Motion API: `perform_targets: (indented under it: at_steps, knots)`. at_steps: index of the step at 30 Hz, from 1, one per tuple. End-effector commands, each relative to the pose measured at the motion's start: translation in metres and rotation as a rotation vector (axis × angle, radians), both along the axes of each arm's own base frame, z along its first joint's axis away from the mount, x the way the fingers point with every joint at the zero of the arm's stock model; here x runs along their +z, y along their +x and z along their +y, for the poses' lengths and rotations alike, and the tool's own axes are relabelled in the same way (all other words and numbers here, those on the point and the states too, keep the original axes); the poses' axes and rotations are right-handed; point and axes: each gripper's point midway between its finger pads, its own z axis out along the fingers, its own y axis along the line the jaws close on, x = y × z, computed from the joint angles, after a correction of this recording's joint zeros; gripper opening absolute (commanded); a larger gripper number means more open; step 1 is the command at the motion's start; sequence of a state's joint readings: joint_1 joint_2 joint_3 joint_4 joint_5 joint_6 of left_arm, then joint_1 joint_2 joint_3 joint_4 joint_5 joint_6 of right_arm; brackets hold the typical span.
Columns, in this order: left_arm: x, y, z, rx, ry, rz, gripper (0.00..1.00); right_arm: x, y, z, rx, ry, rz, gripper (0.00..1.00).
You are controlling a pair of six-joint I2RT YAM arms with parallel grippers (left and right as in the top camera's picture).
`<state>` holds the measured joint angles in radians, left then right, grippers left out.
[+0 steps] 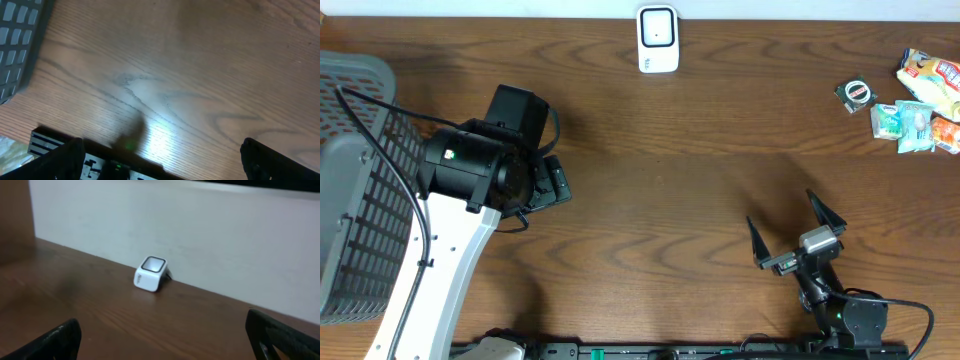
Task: Scan the item barcode
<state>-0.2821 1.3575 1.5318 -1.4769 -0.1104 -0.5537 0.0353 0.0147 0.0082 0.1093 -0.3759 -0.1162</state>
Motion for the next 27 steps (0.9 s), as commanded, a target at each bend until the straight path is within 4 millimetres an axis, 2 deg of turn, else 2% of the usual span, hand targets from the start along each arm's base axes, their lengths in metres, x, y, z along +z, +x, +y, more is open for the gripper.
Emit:
perform_targets:
  at_steps: [1, 7, 13, 27]
  knots:
    - [0.002, 0.000, 0.002, 0.014, -0.001, -0.008, 0.98, 0.002, 0.002, -0.007, -0.042, 0.032, 0.001, 0.99]
    - [0.002, 0.000, 0.002, 0.014, -0.001, -0.008, 0.98, -0.011, 0.009, -0.025, -0.146, 0.126, 0.084, 0.99]
    - [0.002, 0.000, 0.002, 0.014, -0.001, -0.008, 0.97, -0.040, 0.011, -0.031, -0.190, 0.115, 0.204, 0.99]
    - [0.002, 0.000, 0.002, 0.014, -0.002, -0.009, 0.98, -0.042, 0.012, -0.040, -0.242, 0.159, 0.220, 0.99]
